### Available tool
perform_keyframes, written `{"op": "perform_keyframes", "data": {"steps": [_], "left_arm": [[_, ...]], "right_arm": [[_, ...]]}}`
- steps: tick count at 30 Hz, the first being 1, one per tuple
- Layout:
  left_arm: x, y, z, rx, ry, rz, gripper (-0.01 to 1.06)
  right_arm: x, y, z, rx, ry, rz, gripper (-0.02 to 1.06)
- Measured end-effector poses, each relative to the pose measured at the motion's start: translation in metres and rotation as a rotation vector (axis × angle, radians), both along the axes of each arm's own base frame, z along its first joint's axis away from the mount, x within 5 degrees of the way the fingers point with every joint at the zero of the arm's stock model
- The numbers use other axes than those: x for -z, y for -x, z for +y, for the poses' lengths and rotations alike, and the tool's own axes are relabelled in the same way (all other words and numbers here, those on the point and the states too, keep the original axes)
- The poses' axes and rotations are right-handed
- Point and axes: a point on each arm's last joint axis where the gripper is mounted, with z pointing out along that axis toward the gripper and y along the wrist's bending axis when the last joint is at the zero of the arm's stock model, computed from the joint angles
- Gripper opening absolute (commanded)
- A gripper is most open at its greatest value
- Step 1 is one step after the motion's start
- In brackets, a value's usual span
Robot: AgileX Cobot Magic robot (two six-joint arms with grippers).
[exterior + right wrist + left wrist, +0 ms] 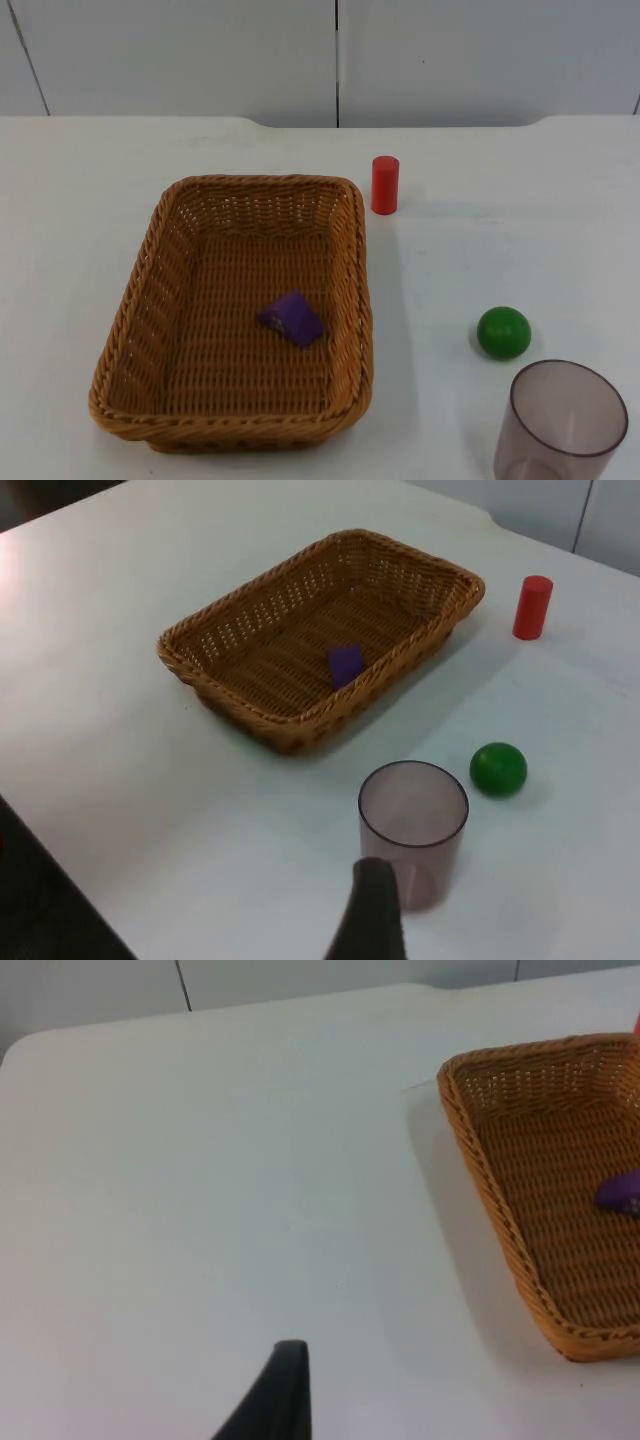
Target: Pick up the basket with the left hand and place the triangular block into the basket with the right hand.
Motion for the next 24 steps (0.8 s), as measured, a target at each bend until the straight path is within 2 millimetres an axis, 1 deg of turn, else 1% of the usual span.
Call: {"op": "perform_keyframes", "data": {"steps": [5,19,21,22,23,24], "left_arm": [[0.0000,0.0000,0.0000,-0.015,0.027,0.003,1.05],[0.0001,0.0001,-0.0003,-0.018,0.041,0.006,1.05],[0.0001,0.0001,-0.0003,-0.019,0.040,0.006,1.05],[0.0001,0.0001,-0.0003,-0.019,0.040,0.006,1.05],[0.0001,0.0001,-0.0003,-0.019,0.040,0.006,1.05],[0.0001,0.0001,-0.0003,-0.019,0.040,0.006,1.05]], "right_arm": [[0.0060,-0.0006,0.0005,0.000,0.021,0.033,0.64],[0.0071,-0.0029,-0.0023,0.035,0.041,0.027,0.65],[0.0071,-0.0029,-0.0023,0.035,0.041,0.027,0.70],[0.0071,-0.0029,-0.0023,0.035,0.041,0.027,0.75],[0.0071,-0.0029,-0.0023,0.035,0.041,0.027,0.84],[0.0071,-0.0029,-0.0023,0.035,0.041,0.027,0.84]]}}
